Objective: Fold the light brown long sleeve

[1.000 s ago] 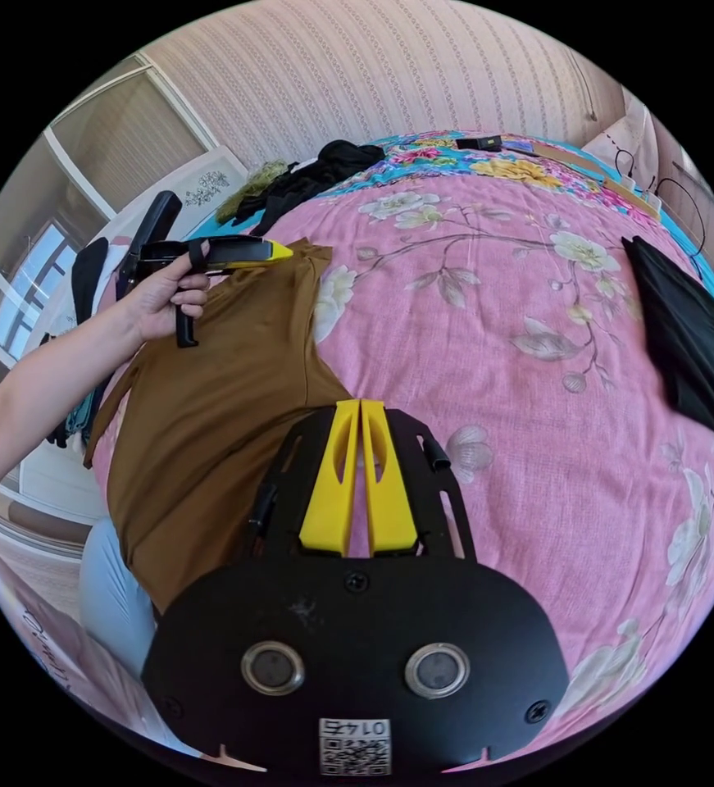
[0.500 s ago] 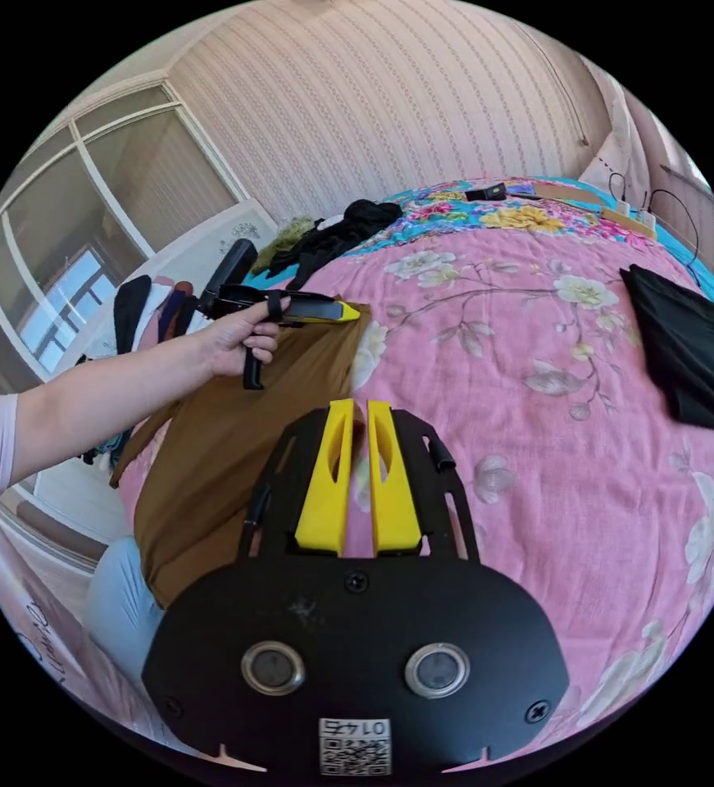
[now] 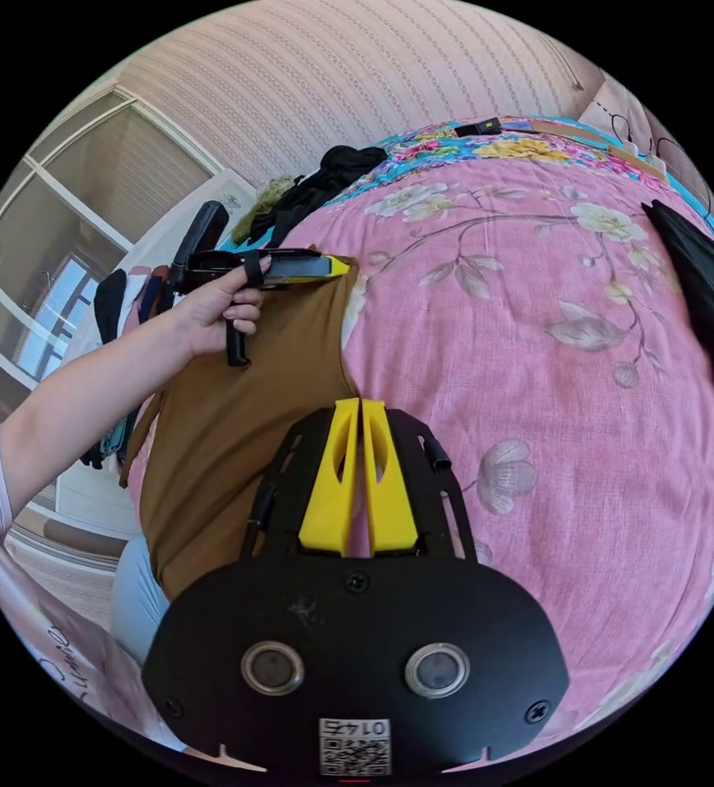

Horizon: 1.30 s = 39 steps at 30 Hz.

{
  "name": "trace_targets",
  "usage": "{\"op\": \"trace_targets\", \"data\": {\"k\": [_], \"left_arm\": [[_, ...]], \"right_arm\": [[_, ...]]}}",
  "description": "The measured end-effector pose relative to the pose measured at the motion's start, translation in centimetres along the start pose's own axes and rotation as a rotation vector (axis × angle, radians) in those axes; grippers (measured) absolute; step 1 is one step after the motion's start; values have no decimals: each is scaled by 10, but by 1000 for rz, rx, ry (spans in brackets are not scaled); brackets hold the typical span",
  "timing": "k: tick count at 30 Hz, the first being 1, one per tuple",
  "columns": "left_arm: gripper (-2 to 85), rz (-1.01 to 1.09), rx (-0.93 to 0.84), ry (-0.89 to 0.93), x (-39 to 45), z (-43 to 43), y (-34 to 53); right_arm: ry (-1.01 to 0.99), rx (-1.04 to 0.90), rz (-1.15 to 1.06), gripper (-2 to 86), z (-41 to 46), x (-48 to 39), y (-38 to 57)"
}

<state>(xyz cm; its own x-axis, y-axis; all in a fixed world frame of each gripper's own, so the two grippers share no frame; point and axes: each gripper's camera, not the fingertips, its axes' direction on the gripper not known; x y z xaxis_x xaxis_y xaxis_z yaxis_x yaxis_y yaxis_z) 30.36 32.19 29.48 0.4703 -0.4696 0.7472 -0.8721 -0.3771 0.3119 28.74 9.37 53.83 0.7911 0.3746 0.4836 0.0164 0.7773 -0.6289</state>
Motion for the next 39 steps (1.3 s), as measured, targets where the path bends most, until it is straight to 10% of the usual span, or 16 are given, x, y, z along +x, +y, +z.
{"op": "trace_targets", "data": {"k": [10, 19, 39], "left_arm": [[32, 230, 52, -296, 35, -153, 212], [49, 27, -80, -337, 63, -139, 505], [8, -60, -286, -337, -11, -59, 646]], "right_arm": [[-16, 102, 34, 22, -35, -8, 52], [-305, -118, -26, 38, 5, -130, 232], [-120, -419, -108, 6, 193, -247, 306]]}}
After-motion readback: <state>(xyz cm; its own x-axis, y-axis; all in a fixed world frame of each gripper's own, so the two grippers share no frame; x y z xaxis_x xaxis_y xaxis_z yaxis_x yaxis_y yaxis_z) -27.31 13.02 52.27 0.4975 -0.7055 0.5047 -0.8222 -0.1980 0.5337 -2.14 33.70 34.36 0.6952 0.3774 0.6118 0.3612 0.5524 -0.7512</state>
